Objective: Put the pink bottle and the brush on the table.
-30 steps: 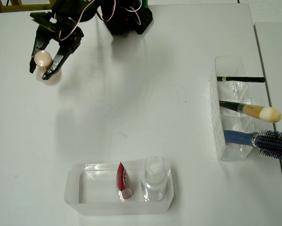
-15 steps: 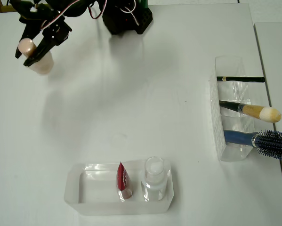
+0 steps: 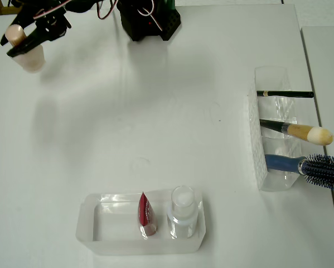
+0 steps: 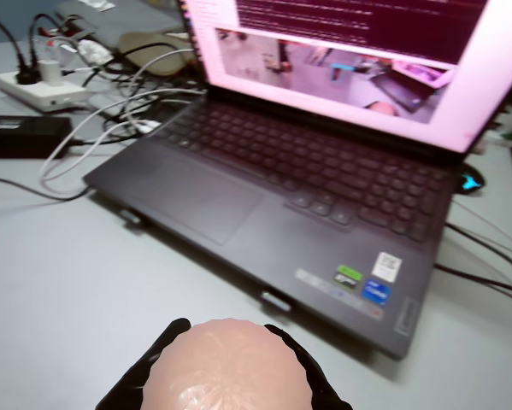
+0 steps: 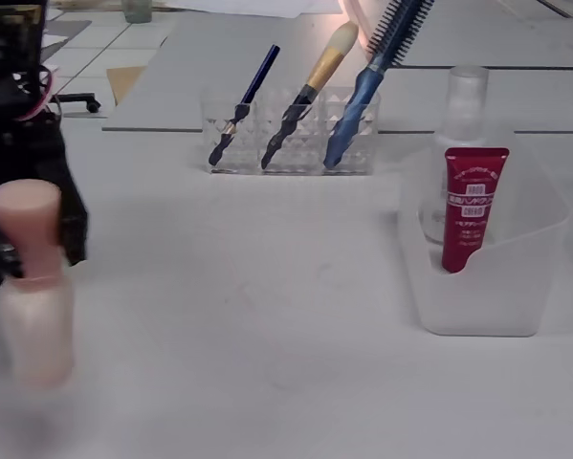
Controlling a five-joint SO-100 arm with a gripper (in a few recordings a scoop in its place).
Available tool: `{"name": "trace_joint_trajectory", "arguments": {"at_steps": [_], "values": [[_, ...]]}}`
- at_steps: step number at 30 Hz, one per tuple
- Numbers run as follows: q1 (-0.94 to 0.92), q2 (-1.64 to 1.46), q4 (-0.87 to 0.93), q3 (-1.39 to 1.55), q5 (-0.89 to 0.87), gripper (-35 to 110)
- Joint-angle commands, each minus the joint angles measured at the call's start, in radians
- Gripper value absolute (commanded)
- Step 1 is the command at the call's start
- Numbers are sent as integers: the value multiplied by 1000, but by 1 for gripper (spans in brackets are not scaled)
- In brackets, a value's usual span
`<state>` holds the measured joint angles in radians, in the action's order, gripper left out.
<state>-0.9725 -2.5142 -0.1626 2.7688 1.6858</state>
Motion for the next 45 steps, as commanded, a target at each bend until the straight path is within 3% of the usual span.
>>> {"name": "trace_joint_trajectory", "arguments": {"at_steps": [1,17,31,45], "values": [[-31,5,-72,8,29,0],[-63,293,-448,51,46,0],[-52,339,-471,115,-72,0],[-61,491,-684,124,-14,0]]}}
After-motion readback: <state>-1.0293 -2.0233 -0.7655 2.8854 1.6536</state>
